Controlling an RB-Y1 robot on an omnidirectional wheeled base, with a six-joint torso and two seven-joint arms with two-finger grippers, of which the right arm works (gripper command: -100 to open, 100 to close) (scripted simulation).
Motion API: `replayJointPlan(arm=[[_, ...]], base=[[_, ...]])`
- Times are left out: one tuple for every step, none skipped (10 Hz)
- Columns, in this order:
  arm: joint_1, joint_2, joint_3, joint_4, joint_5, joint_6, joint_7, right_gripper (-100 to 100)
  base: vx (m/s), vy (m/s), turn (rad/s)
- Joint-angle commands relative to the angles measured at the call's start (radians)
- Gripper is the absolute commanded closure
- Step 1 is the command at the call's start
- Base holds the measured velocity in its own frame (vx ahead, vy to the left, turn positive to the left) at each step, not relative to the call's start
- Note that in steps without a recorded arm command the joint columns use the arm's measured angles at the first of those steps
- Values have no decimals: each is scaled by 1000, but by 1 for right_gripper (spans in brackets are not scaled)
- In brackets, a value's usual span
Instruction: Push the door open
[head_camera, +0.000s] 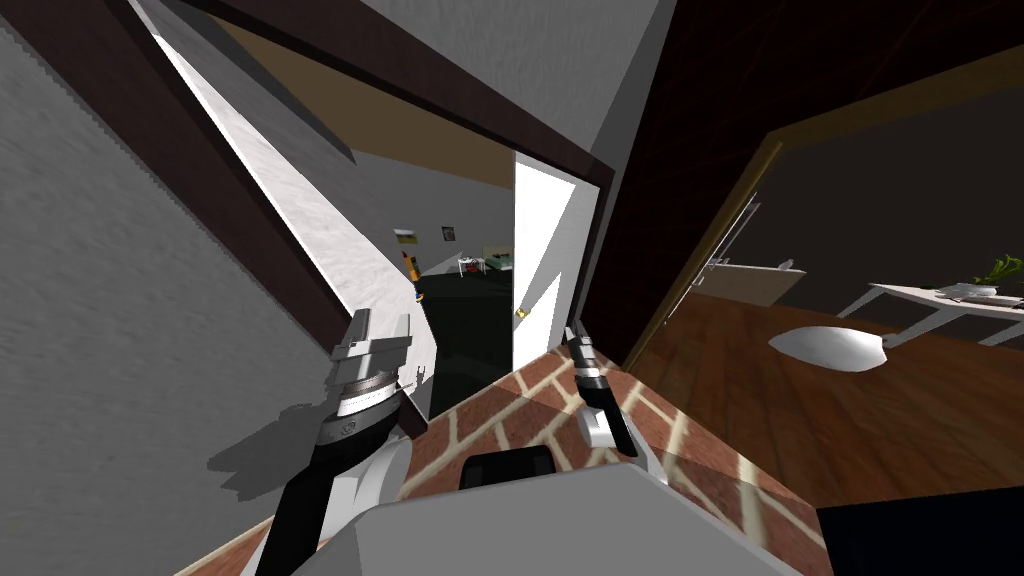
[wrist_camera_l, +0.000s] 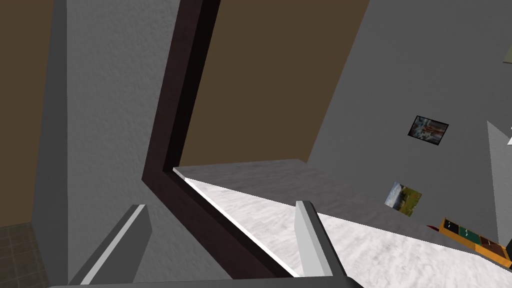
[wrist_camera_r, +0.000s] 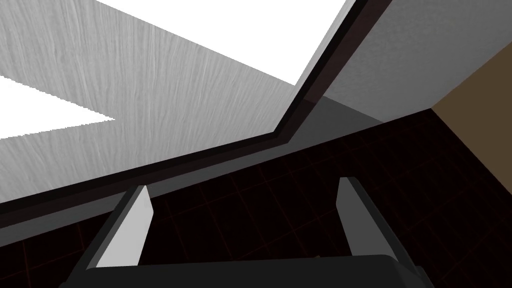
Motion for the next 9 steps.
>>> replayJointPlan(arm=[[-18, -1, 10, 50, -2, -6, -2, -100], [-34, -4, 17, 77, -5, -12, -6, -100], [-34, -4, 17, 92, -5, -12, -6, -100], [-52, -6, 24, 136, -7, -19, -9, -100], [-69, -8, 31, 176, -10, -27, -13, -100], [-69, -8, 31, 182, -10, -27, -13, -100], [-86, -10, 39, 214, -13, -34, -16, -100], [-86, -10, 39, 227, -13, -34, -16, -100], [-104, -12, 46, 267, -15, -41, -20, -100]], base=[[57, -32, 59], [72, -58, 96], [58, -47, 42], [56, -51, 53], [69, -66, 115], [50, -53, 42], [46, -50, 53], [37, -40, 38], [50, -45, 67]])
